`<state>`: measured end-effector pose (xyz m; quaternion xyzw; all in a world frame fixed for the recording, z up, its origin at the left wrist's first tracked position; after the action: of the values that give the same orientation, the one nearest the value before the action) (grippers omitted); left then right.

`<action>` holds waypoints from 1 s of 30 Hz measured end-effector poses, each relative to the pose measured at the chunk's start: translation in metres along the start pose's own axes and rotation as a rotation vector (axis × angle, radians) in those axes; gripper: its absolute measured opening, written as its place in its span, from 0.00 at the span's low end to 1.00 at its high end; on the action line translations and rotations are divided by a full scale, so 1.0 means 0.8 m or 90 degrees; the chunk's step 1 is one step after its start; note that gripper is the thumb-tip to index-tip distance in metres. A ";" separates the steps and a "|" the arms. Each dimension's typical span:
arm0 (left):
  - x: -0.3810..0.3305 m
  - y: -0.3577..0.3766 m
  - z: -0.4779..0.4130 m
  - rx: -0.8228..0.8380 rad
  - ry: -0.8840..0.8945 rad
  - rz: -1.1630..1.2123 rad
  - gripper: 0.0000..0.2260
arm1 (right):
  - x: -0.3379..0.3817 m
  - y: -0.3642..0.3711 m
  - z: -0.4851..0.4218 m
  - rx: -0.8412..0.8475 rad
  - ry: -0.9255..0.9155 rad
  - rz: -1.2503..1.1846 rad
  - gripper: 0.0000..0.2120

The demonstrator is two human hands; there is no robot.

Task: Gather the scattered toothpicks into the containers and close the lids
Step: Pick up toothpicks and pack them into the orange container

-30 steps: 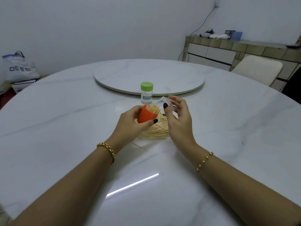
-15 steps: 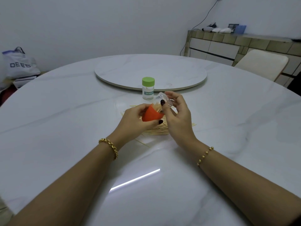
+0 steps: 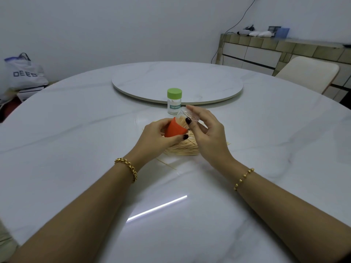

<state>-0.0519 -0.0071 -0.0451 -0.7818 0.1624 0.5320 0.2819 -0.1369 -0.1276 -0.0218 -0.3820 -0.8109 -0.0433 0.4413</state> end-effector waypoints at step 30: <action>-0.007 0.010 0.005 0.173 -0.101 0.196 0.16 | 0.008 0.004 -0.009 0.169 0.037 -0.099 0.16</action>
<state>-0.0618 -0.0111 -0.0431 -0.6584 0.3273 0.6016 0.3121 -0.1321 -0.1248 -0.0137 -0.2549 -0.8234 0.0189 0.5066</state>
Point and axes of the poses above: each hand's wrist, its own z-axis away from the middle knuckle, its own y-axis out of the palm, x = y × z, the point moved 7 cm from there along -z, towards the middle knuckle, and after that the axes turned 8 degrees about z, right-handed, at the moved point
